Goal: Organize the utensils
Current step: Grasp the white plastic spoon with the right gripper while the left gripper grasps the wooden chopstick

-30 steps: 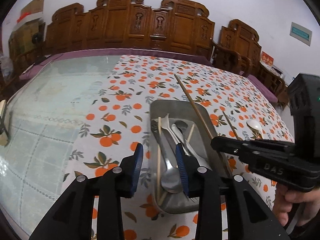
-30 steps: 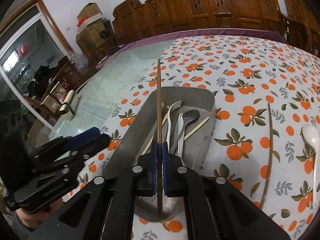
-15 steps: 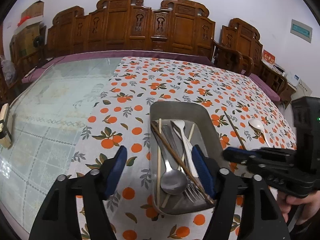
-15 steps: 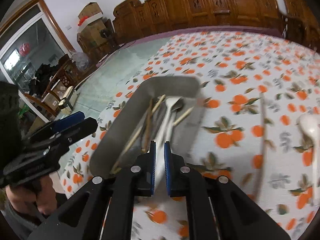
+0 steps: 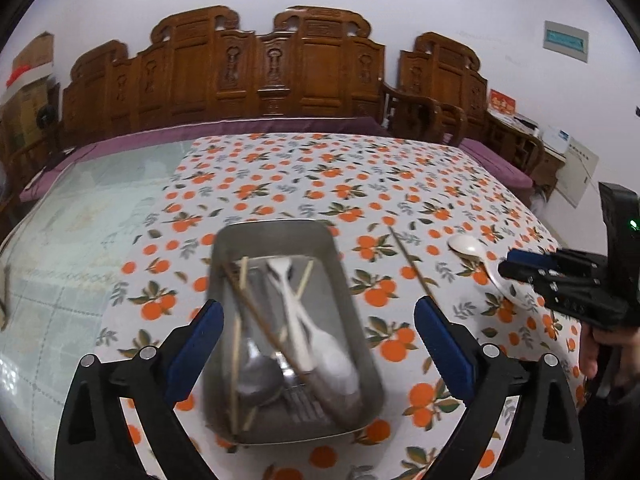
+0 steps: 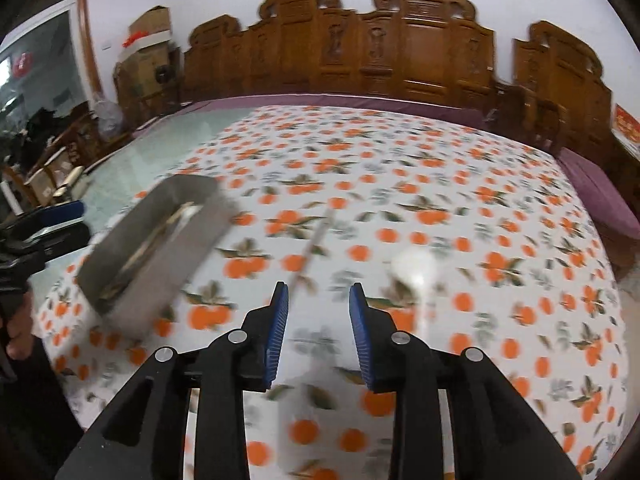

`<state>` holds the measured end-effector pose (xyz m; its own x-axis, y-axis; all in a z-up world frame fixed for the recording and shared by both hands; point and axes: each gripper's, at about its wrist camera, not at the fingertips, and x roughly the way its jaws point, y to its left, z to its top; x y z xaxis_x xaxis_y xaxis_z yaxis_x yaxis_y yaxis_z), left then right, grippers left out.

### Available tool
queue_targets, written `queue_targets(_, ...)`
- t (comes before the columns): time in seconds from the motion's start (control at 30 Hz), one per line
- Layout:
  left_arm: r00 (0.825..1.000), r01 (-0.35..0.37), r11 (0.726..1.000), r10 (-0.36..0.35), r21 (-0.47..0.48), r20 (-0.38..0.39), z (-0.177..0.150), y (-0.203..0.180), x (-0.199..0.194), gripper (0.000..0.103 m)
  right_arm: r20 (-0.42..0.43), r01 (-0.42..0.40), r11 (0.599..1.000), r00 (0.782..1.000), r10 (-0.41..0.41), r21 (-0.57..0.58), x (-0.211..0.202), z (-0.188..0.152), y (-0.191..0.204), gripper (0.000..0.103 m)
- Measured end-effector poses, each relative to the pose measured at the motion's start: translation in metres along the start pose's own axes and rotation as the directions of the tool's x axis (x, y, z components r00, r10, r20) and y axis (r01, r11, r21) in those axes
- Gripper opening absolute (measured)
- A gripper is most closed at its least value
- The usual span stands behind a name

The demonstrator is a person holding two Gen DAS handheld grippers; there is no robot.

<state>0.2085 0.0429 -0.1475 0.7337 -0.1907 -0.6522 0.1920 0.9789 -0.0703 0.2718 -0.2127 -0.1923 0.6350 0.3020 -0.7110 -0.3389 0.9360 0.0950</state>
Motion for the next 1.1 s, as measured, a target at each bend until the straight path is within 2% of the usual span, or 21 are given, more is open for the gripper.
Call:
queue_targets(0.1, 1.000, 0.014, 1.000, -0.014, 0.014, -0.005, 0.001, -0.012, 0.005, 0.093, -0.010, 0.021, 1.000, 1.000, -0.020, 0.019, 0.007, -0.004, -0.021, 0.043)
queue_targets(0.27, 1.000, 0.021, 0.998, -0.020, 0.058, -0.012, -0.001, -0.035, 0.011, 0.093, -0.058, 0.053, 0.999, 0.997, -0.052, 0.012, 0.032, -0.015, -0.043, 0.044)
queue_targets(0.53, 0.997, 0.011, 0.998, -0.006, 0.065, -0.071, 0.001, -0.059, 0.021, 0.093, -0.165, 0.085, 0.996, 0.982, -0.087, -0.016, 0.069, -0.015, -0.047, 0.044)
queue_targets(0.57, 0.997, 0.008, 0.998, -0.003, 0.070, -0.076, 0.002, -0.062, 0.022, 0.093, -0.163, 0.090, 0.996, 0.982, -0.094, -0.027, 0.070, -0.016, -0.046, 0.042)
queue_targets(0.63, 0.996, 0.005, 0.997, 0.003, 0.083, -0.089, 0.003, -0.072, 0.027, 0.093, -0.165, 0.090, 0.995, 0.982, -0.097, -0.050, 0.070, -0.015, -0.045, 0.027)
queue_targets(0.67, 0.996, 0.010, 0.996, -0.003, 0.085, -0.093, 0.004, -0.077, 0.029, 0.093, -0.168, 0.091, 0.995, 0.981, -0.098, -0.051, 0.070, -0.015, -0.045, 0.011)
queue_targets(0.8, 0.994, 0.052, 0.995, -0.043, 0.090, -0.101, 0.006, -0.097, 0.038, 0.092, -0.167, 0.085, 0.992, 0.981, -0.099, -0.092, 0.064, -0.020, -0.045, 0.010)
queue_targets(0.83, 0.994, 0.054, 0.994, -0.044, 0.094, -0.102, 0.006, -0.101, 0.041, 0.091, -0.169, 0.080, 0.993, 0.981, -0.093, -0.081, 0.063, -0.021, -0.048, 0.010)
queue_targets(0.9, 0.992, 0.064, 0.993, -0.052, 0.100, -0.118, 0.007, -0.110, 0.050, 0.080, -0.170, 0.076, 0.995, 0.982, -0.085, -0.064, 0.060, -0.023, -0.053, 0.010)
queue_targets(1.03, 0.980, 0.080, 0.993, -0.063, 0.086, -0.186, 0.007, -0.123, 0.081, 0.066, -0.173, 0.081, 0.996, 0.981, -0.089, -0.048, 0.056, -0.025, -0.063, 0.010)
queue_targets(1.1, 0.974, 0.076, 0.993, -0.056, 0.086, -0.217, 0.005, -0.126, 0.096, 0.055, -0.173, 0.089, 0.995, 0.980, -0.096, -0.048, 0.056, -0.026, -0.065, 0.010)
